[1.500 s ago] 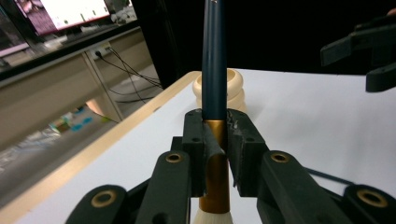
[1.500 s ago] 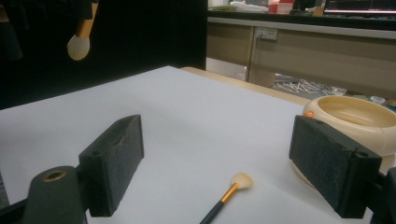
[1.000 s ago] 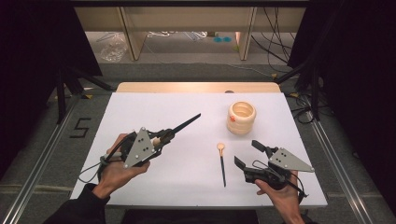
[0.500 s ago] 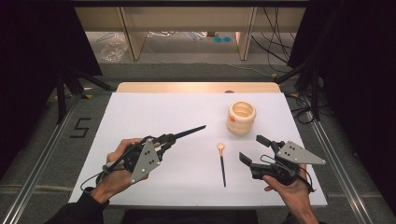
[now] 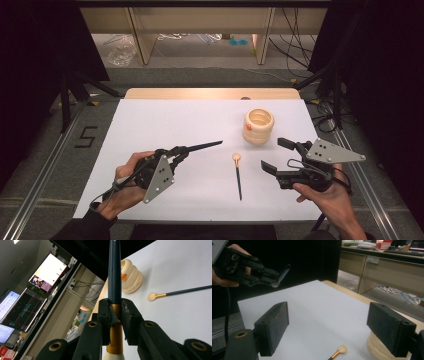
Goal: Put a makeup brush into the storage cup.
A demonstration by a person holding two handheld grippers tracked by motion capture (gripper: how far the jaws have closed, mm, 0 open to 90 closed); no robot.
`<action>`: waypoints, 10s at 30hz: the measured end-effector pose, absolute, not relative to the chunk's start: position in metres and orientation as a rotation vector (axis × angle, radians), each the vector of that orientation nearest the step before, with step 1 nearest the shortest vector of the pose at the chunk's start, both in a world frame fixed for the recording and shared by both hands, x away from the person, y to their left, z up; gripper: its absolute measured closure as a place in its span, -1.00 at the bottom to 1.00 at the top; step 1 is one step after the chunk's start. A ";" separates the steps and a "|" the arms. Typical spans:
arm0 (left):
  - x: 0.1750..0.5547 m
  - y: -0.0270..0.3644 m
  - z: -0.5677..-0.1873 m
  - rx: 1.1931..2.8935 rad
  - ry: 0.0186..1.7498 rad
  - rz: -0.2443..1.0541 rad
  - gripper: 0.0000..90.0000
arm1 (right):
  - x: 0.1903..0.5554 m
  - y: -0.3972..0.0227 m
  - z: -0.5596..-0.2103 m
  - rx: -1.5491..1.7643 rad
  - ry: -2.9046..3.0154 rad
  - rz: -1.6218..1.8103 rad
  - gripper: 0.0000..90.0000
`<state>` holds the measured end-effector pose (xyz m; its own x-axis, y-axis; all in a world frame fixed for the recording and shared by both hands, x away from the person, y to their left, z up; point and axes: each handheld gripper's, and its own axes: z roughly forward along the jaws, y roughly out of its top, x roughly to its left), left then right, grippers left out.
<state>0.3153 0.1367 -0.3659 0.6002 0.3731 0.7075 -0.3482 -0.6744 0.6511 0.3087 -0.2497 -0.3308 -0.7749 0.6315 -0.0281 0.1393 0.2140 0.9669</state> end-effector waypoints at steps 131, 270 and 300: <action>0.286 0.122 -0.376 1.892 -0.574 1.496 0.74 | 0.368 -0.168 -0.296 0.722 2.870 1.582 -0.35; 0.281 0.113 -0.385 1.863 -0.813 1.705 0.71 | 0.370 -0.143 -0.339 0.744 3.080 1.527 0.80; 0.283 0.112 -0.386 1.875 -0.780 1.656 0.68 | 0.372 -0.136 -0.341 0.738 3.095 1.512 0.78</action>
<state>0.2826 0.1118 -0.3856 0.0889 -0.0826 0.9926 -0.7124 -0.7018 0.0054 0.3725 -0.1357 -0.3407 -0.8435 0.1955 0.5002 0.5147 0.5602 0.6490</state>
